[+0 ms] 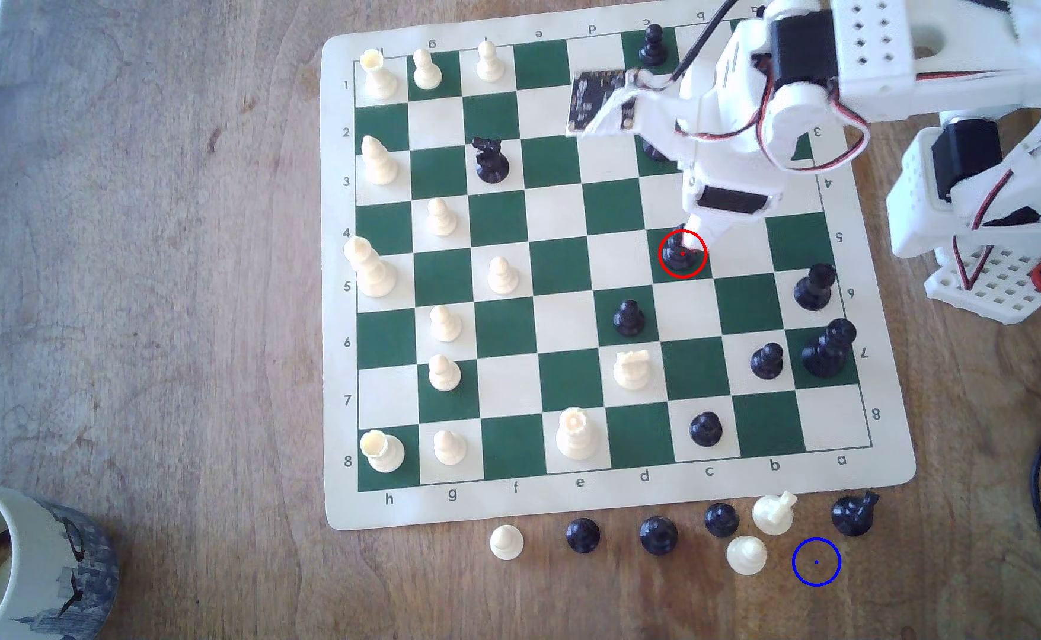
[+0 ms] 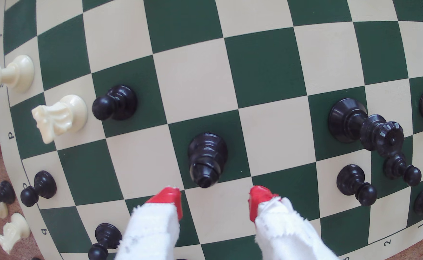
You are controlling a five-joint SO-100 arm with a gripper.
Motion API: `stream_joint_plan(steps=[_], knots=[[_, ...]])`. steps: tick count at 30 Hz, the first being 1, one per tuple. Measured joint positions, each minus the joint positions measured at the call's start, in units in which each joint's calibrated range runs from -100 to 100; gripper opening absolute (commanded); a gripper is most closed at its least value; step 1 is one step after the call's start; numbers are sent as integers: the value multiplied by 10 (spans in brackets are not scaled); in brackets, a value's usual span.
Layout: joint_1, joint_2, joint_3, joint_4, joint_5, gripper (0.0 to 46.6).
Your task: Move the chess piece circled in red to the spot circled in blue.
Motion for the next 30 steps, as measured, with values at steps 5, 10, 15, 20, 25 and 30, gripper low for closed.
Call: stream_joint_plan(steps=[5, 10, 15, 20, 25, 30], knots=[[0, 15, 10, -25, 0, 151], [-9, 41, 14, -45, 0, 151], [-10, 48, 14, -61, 0, 148], [-12, 66, 22, -70, 0, 143], [-16, 72, 23, -74, 0, 142], [-15, 79, 23, -84, 0, 138]])
